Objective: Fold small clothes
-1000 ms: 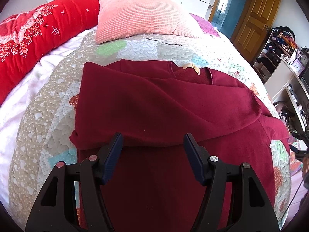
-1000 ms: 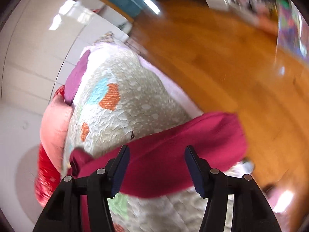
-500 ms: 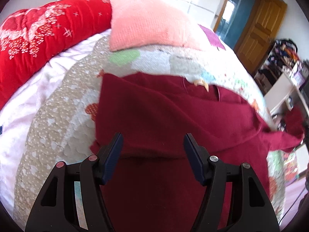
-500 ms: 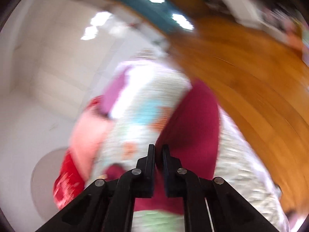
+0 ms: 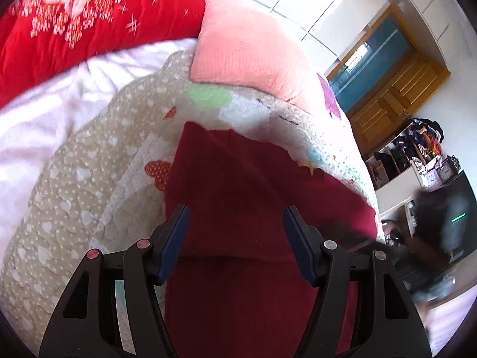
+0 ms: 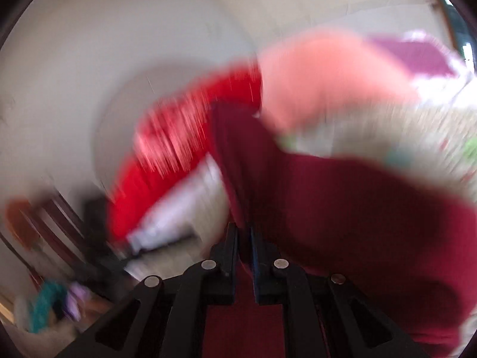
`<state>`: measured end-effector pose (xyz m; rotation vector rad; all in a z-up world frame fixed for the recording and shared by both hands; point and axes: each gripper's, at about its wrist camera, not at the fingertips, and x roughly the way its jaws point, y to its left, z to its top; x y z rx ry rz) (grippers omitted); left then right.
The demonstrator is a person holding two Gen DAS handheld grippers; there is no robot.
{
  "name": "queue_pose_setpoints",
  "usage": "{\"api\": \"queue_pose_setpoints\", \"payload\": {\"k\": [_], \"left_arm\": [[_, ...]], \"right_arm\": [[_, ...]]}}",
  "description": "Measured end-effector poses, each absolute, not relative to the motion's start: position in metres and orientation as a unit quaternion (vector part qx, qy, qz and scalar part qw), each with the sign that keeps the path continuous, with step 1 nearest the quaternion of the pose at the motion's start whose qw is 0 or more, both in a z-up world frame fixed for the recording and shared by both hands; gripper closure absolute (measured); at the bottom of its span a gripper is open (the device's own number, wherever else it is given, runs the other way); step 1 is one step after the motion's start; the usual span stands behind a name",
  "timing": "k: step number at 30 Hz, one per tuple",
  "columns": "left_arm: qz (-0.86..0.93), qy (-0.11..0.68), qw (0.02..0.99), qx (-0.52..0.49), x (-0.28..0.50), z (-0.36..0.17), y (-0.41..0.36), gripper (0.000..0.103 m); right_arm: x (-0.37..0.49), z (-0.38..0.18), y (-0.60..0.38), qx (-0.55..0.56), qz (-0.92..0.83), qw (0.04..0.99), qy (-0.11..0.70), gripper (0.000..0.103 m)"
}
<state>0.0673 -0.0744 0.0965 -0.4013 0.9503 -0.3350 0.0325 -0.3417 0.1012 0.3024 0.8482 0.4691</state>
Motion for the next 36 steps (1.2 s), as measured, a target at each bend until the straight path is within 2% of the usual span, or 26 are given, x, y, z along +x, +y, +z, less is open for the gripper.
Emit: {"api": "queue_pose_setpoints", "payload": {"k": [2,3,7,12,14,15,16,17,18,21,22,25,28,31,33,36], "left_arm": [[-0.157,0.456,0.856,-0.189,0.068,0.091,-0.071,0.039],[-0.157,0.455,0.856,-0.189,0.069,0.090,-0.070,0.039],[-0.154,0.454,0.855,-0.196,0.076,0.085,-0.067,0.038],[-0.134,0.468,0.859,-0.159,0.092,0.070,-0.085,0.035],[-0.139,0.463,0.861,-0.154,0.098,0.063,-0.092,0.036],[-0.145,0.460,0.862,-0.154,0.100,0.061,-0.097,0.043],[-0.148,0.460,0.862,-0.153,0.101,0.060,-0.099,0.049],[-0.151,0.461,0.862,-0.145,0.102,0.060,-0.105,0.061],[-0.153,0.462,0.863,-0.140,0.104,0.059,-0.108,0.068],[-0.150,0.455,0.870,-0.118,0.105,0.063,-0.115,0.084],[-0.148,0.454,0.872,-0.109,0.106,0.065,-0.116,0.085],[-0.151,0.430,0.884,-0.105,0.099,0.078,-0.112,0.087],[-0.149,0.397,0.900,-0.105,0.091,0.088,-0.104,0.087],[-0.136,0.436,0.885,-0.088,0.099,0.065,-0.110,0.087],[-0.129,0.461,0.875,-0.072,0.100,0.049,-0.115,0.086],[-0.133,0.455,0.876,-0.086,0.096,0.046,-0.108,0.085]], "right_arm": [[0.044,0.059,-0.317,0.102,0.203,0.844,0.485,0.094],[0.041,0.052,-0.316,0.101,0.206,0.837,0.496,0.094],[0.019,0.063,-0.340,0.112,0.203,0.849,0.474,0.090],[-0.041,0.111,-0.413,0.104,0.109,0.897,0.415,0.082],[-0.052,0.120,-0.447,0.102,0.033,0.910,0.400,0.069],[-0.055,0.121,-0.466,0.115,-0.003,0.912,0.393,0.059],[-0.055,0.119,-0.485,0.135,-0.033,0.910,0.390,0.057],[-0.055,0.118,-0.500,0.152,-0.049,0.907,0.390,0.057],[-0.050,0.113,-0.516,0.173,-0.061,0.900,0.394,0.057],[-0.022,0.089,-0.533,0.220,-0.056,0.882,0.413,0.057],[-0.010,0.078,-0.536,0.230,-0.049,0.874,0.425,0.057],[0.008,0.075,-0.531,0.212,-0.029,0.879,0.427,0.094],[0.000,0.098,-0.520,0.133,-0.050,0.910,0.388,0.094],[0.020,0.080,-0.513,0.074,-0.096,0.903,0.413,0.094],[0.020,0.069,-0.520,0.084,-0.102,0.890,0.436,0.094],[-0.001,0.087,-0.533,0.143,-0.088,0.893,0.417,0.092]]}}
